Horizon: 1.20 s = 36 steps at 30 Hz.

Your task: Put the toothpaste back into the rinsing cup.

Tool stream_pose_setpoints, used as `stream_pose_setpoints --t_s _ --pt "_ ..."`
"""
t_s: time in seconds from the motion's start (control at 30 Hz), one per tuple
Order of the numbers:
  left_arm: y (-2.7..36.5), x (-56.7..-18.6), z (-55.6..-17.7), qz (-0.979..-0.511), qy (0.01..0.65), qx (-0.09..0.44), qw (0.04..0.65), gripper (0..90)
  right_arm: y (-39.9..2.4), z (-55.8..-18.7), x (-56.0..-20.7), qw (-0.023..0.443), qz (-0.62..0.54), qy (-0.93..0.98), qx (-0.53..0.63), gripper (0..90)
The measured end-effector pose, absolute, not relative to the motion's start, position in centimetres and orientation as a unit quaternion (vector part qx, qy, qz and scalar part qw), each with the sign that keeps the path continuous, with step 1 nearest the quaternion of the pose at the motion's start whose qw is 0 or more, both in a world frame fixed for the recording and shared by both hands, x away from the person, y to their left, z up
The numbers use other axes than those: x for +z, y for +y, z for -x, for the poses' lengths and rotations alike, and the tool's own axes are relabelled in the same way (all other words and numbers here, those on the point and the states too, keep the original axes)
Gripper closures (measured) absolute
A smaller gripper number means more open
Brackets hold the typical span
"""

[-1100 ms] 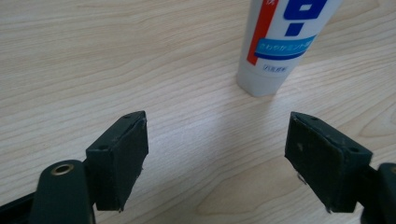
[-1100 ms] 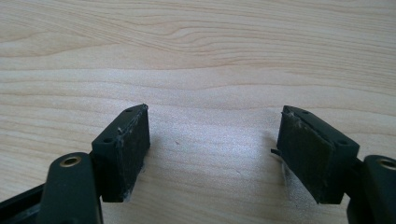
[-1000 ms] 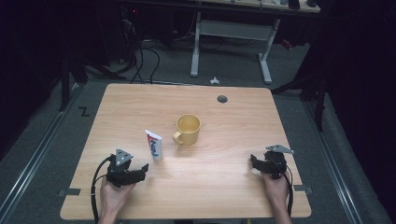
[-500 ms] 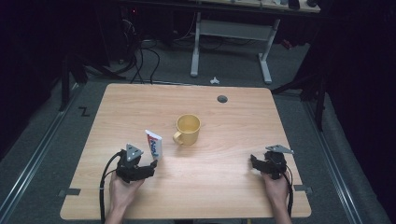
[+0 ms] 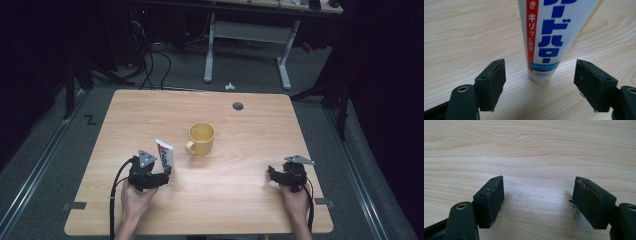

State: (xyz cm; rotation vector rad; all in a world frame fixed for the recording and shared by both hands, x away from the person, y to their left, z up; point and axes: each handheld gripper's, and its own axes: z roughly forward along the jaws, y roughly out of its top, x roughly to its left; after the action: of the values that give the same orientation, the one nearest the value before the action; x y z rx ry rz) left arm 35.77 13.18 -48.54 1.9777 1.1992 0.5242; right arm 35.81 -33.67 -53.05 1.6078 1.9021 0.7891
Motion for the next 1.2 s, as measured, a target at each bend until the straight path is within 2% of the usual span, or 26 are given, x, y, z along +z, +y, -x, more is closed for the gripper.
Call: stream_pose_setpoints --t_s 0.43,1.2 --pt "11.5 -48.1 -37.1 -0.769 0.472 0.214 0.375 28.6 -33.7 -35.8 -53.1 0.261 -0.594 0.703 0.292 25.7" --pt "11.0 -48.1 -38.2 -0.766 0.466 0.223 0.384 42.9 -33.7 -35.8 -53.0 0.262 -0.594 0.703 0.291 25.7"
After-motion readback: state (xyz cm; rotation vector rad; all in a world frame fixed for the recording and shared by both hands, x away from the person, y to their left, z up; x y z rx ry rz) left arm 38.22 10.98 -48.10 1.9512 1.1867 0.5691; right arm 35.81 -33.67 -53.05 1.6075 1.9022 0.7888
